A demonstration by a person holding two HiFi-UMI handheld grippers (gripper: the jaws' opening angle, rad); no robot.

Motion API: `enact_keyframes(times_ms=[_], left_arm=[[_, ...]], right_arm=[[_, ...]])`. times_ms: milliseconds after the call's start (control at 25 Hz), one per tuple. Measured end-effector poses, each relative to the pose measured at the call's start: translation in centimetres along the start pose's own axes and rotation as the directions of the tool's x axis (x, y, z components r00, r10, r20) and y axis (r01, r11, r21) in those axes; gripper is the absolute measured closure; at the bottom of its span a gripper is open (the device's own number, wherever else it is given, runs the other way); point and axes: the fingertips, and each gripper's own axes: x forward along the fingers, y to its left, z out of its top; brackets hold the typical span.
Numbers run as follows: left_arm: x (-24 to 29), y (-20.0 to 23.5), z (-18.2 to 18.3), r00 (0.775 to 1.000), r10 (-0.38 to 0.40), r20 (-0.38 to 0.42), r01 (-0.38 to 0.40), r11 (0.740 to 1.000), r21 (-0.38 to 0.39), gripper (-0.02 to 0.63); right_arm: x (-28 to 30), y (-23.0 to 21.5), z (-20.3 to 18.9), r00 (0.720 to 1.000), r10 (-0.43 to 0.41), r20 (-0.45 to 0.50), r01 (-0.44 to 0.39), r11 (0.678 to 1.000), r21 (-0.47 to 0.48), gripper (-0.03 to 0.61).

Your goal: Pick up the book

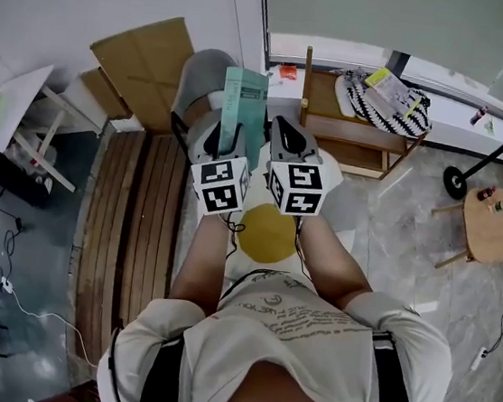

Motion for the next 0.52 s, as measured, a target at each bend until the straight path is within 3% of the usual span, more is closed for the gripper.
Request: enact_keyframes(times_ms=[520], left_arm=[[0.39, 0.25, -0.18, 1.0, -0.002, -0.012, 0.002, 1.0, 0.011, 0.433]], right_arm=[[0.26, -0.43, -0.22, 1.0, -0.013, 0.001, 0.013, 1.0, 0.004, 0.552]])
